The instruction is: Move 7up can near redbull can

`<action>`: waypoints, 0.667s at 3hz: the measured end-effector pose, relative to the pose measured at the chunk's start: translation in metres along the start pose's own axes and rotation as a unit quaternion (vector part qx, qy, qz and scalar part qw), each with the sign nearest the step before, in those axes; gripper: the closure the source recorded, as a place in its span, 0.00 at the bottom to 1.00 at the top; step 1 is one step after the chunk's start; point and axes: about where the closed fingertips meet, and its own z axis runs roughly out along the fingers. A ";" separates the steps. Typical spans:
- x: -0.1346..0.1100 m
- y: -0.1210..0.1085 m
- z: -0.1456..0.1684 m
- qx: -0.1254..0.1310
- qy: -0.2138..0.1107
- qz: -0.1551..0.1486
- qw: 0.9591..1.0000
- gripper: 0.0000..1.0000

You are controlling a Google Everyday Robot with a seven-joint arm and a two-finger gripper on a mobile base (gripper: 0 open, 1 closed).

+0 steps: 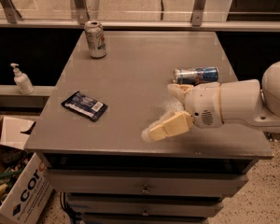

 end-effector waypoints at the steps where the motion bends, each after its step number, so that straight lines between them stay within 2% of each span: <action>1: -0.004 -0.002 0.013 -0.011 -0.045 0.010 0.999 0.00; 2: -0.022 -0.005 0.032 -0.021 -0.089 0.008 0.996 0.00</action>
Offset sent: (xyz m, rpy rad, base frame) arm 0.0387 0.0530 0.0131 0.2856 -0.0810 0.0151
